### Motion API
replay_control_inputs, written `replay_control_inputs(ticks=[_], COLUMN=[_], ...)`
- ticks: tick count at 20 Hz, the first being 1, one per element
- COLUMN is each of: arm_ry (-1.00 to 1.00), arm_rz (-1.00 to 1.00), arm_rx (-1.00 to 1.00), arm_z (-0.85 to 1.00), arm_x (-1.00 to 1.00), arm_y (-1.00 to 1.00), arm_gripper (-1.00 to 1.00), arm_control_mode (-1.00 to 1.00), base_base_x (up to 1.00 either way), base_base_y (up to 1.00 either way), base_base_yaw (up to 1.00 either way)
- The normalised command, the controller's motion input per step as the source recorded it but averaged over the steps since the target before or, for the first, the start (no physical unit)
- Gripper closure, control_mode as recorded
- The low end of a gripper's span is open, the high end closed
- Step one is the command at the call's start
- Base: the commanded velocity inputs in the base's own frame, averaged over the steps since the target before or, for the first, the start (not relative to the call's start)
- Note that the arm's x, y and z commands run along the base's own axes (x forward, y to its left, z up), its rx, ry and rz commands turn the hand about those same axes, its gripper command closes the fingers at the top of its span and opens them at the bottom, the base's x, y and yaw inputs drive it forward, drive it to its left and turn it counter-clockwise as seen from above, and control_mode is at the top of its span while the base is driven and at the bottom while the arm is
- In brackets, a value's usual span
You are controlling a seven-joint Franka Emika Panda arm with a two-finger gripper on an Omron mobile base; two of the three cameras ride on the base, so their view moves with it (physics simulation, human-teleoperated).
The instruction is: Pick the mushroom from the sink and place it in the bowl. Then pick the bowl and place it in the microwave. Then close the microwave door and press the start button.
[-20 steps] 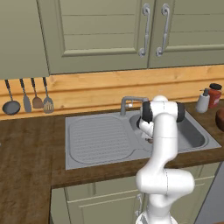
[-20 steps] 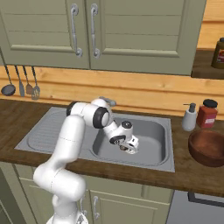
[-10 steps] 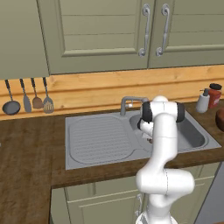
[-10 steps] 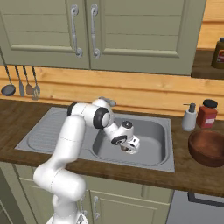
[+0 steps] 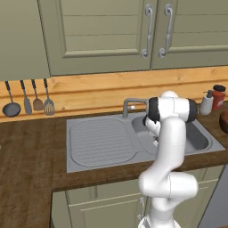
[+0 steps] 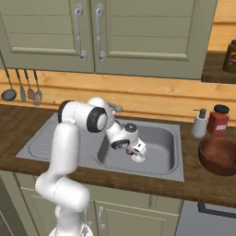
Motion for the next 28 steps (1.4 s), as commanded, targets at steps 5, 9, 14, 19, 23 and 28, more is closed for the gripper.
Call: replay_control_inputs(ticks=[5,9,14,19,23,28], arm_ry=[-0.01,0.00,0.05,0.21,0.22,0.22], arm_rz=[-0.10,-0.12,-0.08,-0.07,-0.04,-0.01], arm_rx=[-0.01,0.00,0.00,0.05,0.05,0.10], arm_z=[1.00,1.00,1.00,1.00,1.00,1.00], arm_x=[-0.52,-0.42,-0.17,0.00,-0.01,0.00], arm_y=[-0.12,-0.29,-0.46,-0.69,-0.59,-0.47], arm_gripper=[1.00,1.00,1.00,1.00,1.00,1.00], arm_control_mode=[-1.00,-1.00,-1.00,-1.00,-1.00,-1.00], base_base_x=[0.00,0.00,0.00,0.00,0.00,0.00], base_base_y=[0.00,0.00,0.00,0.00,0.00,0.00], base_base_yaw=[0.00,0.00,0.00,0.00,0.00,0.00])
